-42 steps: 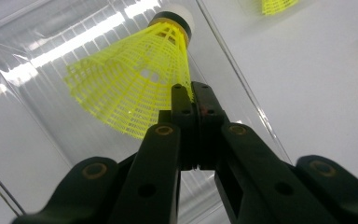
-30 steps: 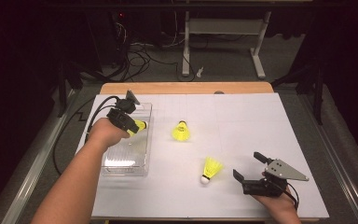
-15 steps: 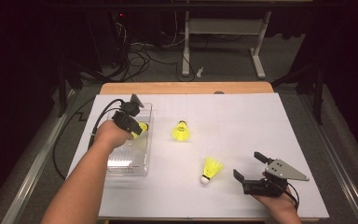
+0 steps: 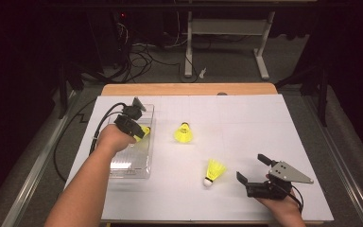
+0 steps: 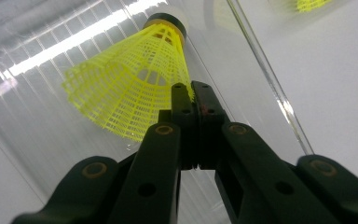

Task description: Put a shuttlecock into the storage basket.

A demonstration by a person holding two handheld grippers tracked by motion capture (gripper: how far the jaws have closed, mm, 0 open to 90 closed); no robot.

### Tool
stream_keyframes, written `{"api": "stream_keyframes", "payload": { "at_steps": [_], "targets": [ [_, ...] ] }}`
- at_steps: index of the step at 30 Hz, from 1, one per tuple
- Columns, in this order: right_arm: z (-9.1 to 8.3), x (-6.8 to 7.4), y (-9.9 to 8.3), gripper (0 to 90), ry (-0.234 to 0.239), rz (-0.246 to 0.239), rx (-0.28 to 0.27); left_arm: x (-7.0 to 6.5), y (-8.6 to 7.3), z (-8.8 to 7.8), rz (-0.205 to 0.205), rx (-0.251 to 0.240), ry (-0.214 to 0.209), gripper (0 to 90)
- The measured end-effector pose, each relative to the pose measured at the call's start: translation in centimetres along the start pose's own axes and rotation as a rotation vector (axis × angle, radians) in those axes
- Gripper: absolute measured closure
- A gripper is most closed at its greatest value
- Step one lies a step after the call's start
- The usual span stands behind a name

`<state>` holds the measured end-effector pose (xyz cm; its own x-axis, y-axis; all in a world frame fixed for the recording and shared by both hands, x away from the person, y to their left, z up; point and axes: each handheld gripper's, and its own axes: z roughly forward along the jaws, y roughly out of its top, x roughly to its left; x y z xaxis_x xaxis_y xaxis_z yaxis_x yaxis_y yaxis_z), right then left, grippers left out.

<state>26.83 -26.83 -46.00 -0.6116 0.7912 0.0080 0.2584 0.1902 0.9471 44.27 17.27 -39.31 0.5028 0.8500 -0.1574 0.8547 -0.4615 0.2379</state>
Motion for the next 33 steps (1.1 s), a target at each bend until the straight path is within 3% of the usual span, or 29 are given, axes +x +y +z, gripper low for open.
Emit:
{"api": "stream_keyframes", "payload": {
  "at_steps": [8, 33],
  "targets": [
    [-0.1, 0.0, 0.0, 1.6, -0.001, 0.002, -0.004, -0.1, -0.1, 0.6, 0.001, 0.01, -0.026, 88.7],
    [0.1, 0.1, 0.0, 1.8, 0.002, -0.001, 0.001, -0.2, -1.3, 2.3, 0.014, 0.055, -0.039, 83.6]
  ]
}}
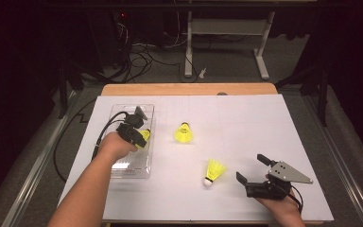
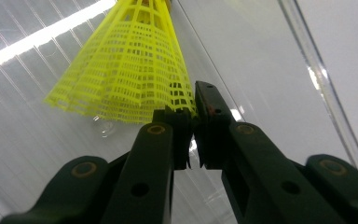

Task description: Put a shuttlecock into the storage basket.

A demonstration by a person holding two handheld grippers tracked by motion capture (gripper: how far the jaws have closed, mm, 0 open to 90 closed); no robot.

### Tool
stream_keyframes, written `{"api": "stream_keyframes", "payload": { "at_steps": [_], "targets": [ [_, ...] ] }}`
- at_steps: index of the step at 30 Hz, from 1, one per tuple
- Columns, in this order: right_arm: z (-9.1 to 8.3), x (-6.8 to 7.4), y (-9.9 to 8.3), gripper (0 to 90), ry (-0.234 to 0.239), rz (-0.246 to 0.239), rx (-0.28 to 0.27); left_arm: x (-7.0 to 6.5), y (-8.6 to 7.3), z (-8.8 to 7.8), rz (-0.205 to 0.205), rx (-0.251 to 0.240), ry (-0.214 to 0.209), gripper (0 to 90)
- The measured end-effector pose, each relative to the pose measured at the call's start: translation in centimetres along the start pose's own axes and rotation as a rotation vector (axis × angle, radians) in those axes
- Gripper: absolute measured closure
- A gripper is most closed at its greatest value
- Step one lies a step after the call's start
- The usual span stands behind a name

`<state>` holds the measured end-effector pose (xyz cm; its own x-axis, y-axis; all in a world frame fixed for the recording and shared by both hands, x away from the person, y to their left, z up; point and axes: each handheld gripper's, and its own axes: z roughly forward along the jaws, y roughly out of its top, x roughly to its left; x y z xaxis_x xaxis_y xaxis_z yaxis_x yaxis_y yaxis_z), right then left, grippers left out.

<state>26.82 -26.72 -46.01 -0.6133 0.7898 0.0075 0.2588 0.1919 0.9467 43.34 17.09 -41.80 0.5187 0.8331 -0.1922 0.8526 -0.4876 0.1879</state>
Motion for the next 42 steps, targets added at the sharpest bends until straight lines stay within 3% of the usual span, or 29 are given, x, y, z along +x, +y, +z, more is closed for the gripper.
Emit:
{"api": "stream_keyframes", "payload": {
  "at_steps": [19, 42],
  "targets": [
    [0.0, 0.0, 0.0, 1.9, -0.001, 0.004, 0.0, -0.4, -0.5, -0.8, -0.009, 0.035, 0.024, 60.0],
    [0.0, 0.1, 0.0, 1.9, -0.003, 0.0, 0.002, -0.4, -2.3, -2.8, -0.016, 0.081, 0.006, 37.0]
  ]
}}
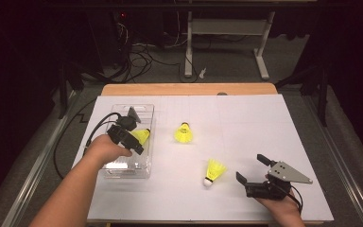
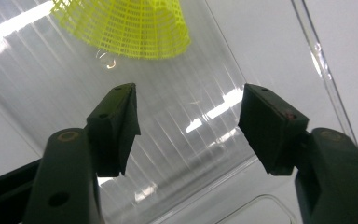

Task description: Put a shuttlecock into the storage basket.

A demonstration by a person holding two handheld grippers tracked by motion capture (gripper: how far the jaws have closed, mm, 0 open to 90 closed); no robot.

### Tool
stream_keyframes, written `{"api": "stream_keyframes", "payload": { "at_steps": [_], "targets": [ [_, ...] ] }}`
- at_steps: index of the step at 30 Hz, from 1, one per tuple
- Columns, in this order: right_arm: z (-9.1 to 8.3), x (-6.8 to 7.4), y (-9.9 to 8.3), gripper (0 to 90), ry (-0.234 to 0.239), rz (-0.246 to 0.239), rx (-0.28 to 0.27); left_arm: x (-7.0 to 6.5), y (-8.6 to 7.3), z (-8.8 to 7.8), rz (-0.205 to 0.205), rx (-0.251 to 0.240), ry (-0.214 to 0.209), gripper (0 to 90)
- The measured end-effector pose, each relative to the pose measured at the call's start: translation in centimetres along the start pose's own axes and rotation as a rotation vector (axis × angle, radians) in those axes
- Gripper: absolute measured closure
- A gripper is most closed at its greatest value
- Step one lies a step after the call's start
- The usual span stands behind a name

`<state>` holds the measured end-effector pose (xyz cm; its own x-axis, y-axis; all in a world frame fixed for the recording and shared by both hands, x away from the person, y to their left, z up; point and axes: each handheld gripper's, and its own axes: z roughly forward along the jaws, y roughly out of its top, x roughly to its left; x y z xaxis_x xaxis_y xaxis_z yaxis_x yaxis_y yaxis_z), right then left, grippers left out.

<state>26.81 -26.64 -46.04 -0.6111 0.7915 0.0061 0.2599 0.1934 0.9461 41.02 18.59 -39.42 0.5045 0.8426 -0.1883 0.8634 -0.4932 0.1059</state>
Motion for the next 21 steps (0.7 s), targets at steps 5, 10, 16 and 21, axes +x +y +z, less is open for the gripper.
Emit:
{"api": "stream_keyframes", "payload": {
  "at_steps": [5, 10, 16, 21],
  "targets": [
    [0.0, 0.0, 0.0, 2.0, -0.001, 0.001, 0.001, 0.2, -0.4, 0.0, -0.013, 0.011, -0.008, 32.8],
    [0.0, 0.0, 0.0, 2.0, -0.001, 0.0, 0.003, 0.5, -1.0, 0.1, -0.019, 0.016, -0.014, 29.2],
    [0.1, 0.1, -0.1, 2.0, 0.0, 0.0, 0.006, 0.5, -1.3, -0.1, -0.016, 0.032, -0.009, 25.0],
    [0.1, 0.1, -0.1, 2.0, 0.001, -0.002, 0.007, 0.4, -1.6, -0.5, -0.017, 0.036, -0.016, 22.1]
  ]
}}
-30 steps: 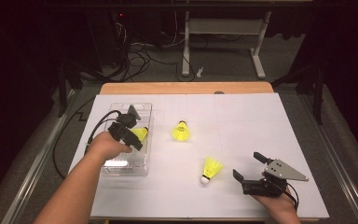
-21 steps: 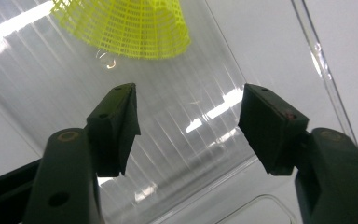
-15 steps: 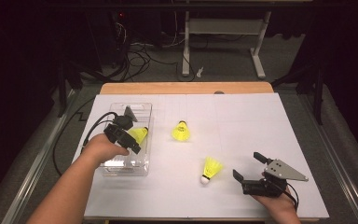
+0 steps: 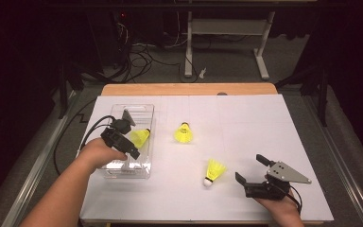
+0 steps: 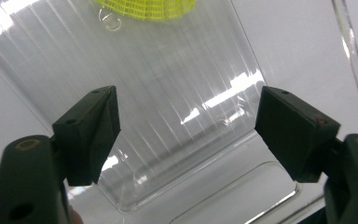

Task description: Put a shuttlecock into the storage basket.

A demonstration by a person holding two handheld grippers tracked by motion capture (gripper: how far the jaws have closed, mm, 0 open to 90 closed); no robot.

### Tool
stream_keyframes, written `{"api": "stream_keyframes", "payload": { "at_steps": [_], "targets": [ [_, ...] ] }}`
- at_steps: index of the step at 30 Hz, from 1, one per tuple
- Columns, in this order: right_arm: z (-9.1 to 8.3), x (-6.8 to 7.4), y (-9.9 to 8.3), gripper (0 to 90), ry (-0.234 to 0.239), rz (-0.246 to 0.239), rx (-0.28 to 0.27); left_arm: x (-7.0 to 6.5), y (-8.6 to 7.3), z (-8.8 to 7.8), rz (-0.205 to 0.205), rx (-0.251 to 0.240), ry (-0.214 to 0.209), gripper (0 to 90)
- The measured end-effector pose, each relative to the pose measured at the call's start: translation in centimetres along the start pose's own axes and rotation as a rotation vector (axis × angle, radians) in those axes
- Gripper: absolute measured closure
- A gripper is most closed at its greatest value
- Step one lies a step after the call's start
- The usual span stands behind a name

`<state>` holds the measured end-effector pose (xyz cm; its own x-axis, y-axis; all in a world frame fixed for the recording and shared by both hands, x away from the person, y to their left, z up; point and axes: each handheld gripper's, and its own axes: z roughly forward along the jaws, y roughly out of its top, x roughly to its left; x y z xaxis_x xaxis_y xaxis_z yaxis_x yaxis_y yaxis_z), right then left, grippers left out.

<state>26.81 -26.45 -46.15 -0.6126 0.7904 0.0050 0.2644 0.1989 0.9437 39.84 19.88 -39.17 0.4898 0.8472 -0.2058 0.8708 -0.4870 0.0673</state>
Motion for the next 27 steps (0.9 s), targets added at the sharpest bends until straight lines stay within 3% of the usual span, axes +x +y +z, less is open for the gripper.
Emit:
{"api": "stream_keyframes", "payload": {
  "at_steps": [7, 15, 27],
  "targets": [
    [0.0, 0.1, 0.0, 2.0, -0.002, -0.001, 0.001, -0.5, -0.3, -0.4, 0.039, 0.006, -0.031, 11.1],
    [-0.1, 0.0, 0.1, 2.1, -0.004, 0.0, -0.002, -0.3, -0.7, -1.3, 0.016, 0.011, -0.035, 1.4],
    [-0.2, -0.1, 0.1, 2.1, -0.007, 0.008, -0.012, -1.0, -0.9, -2.6, 0.025, 0.011, -0.023, 0.6]
  ]
}}
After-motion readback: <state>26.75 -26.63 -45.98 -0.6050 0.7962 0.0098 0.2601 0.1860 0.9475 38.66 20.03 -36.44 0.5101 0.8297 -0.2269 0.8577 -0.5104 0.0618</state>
